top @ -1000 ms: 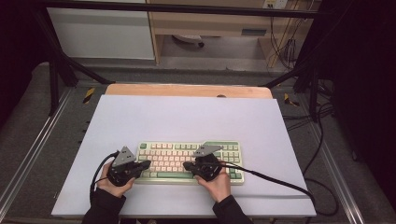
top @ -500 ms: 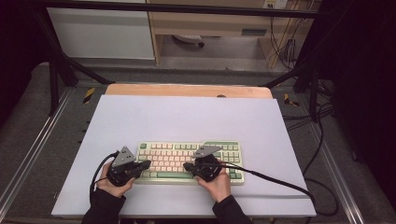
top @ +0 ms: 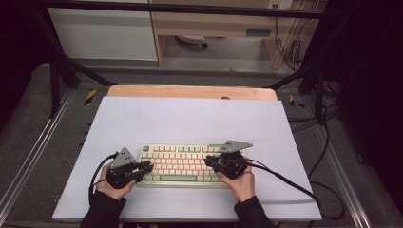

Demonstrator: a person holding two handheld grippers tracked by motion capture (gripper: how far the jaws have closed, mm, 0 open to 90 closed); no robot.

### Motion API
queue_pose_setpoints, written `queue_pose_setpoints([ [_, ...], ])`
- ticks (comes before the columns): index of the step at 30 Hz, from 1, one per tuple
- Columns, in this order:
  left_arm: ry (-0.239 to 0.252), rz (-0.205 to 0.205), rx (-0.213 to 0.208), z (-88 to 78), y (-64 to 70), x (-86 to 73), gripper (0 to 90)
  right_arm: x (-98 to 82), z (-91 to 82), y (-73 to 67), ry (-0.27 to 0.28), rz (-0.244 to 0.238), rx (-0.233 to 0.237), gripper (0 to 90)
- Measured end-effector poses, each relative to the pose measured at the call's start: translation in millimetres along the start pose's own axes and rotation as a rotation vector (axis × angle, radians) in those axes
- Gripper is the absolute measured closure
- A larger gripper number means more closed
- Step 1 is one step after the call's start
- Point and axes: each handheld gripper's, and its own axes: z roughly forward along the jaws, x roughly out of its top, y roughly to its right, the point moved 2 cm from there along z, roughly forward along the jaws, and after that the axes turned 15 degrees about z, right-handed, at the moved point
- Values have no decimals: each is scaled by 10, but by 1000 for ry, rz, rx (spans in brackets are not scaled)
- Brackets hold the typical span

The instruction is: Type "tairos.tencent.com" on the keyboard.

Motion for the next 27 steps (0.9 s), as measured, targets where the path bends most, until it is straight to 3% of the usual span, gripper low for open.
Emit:
queue_pose_setpoints([
  [3,-15,9,-7,-1,-18,-5,616,-24,-115,116,0,10,-22,705],
  [12,-30,12,29,-57,-97,-99,375,-130,-409,440,41,74,-74,390],
  [18,-42,-6,19,-106,-147,-213,247,-228,-533,605,49,68,-106,173],
  [27,-48,-21,24,-181,-190,-343,68,-439,-632,810,33,99,-101,69],
])
